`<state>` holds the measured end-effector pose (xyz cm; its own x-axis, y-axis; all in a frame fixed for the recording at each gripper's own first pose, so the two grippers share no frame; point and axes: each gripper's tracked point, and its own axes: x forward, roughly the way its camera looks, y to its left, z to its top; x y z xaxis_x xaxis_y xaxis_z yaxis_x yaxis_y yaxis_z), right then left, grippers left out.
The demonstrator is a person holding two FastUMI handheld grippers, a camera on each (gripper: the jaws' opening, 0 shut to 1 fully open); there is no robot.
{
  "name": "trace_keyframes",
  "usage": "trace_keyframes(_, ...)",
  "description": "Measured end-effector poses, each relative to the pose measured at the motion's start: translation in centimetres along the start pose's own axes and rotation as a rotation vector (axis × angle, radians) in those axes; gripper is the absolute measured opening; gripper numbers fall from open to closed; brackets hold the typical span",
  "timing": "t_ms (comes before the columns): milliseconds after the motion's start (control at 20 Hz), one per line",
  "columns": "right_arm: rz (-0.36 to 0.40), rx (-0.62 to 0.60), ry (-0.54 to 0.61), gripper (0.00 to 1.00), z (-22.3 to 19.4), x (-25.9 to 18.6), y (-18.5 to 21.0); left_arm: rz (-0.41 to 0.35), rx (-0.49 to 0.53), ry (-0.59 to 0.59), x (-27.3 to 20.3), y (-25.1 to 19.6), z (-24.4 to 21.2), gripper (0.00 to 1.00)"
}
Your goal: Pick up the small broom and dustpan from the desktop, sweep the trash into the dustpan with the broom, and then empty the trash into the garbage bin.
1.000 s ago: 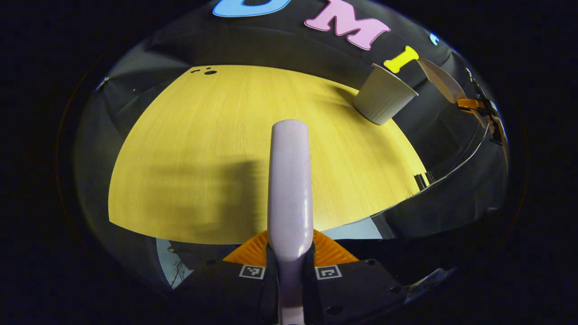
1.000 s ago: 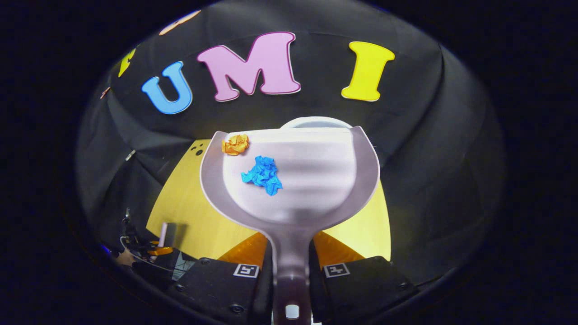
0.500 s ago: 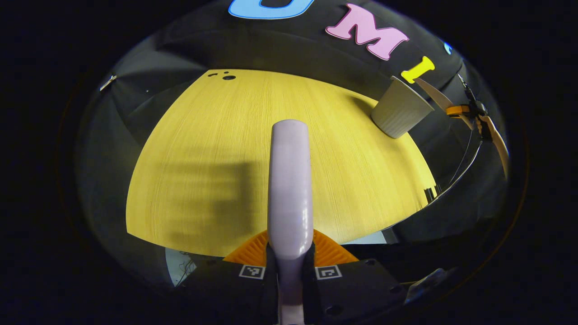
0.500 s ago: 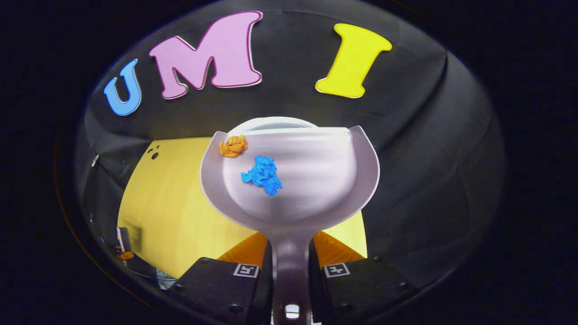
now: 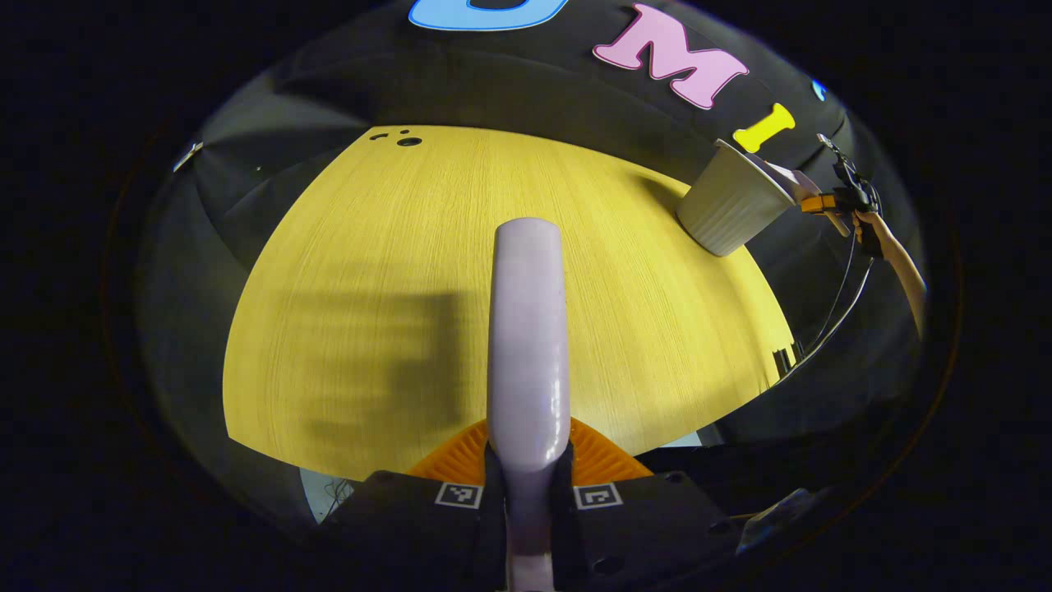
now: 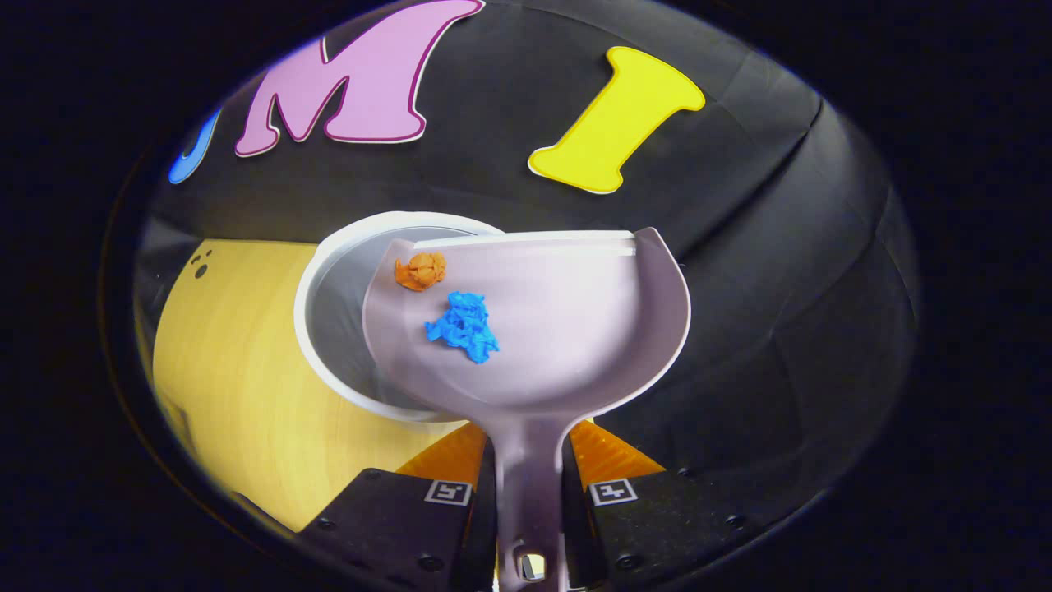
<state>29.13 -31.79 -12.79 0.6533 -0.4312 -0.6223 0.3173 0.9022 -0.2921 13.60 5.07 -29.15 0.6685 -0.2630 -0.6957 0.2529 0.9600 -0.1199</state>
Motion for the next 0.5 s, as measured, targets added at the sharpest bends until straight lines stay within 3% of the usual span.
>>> trace_keyframes(250, -0.120, -0.167, -0.070, 0.37, 0.8, 1.0, 0.1, 0.009, -0.024, 0.004, 0.4, 0.0, 0.0, 0.27)
trace_keyframes(300, -0.147, -0.196, -0.106, 0.33, 1.1, 0.9, 0.1, 0.008, -0.031, 0.002, 0.3, -0.1, 0.0, 0.27)
trace_keyframes(350, -0.174, -0.225, -0.129, 0.37, 1.2, 0.8, 0.1, 0.010, -0.035, 0.004, 0.4, 0.0, -0.1, 0.27)
trace_keyframes(500, -0.272, -0.323, -0.176, 0.37, 1.3, 1.3, -0.1, 0.008, -0.068, 0.010, 0.7, -0.5, 0.1, 0.27)
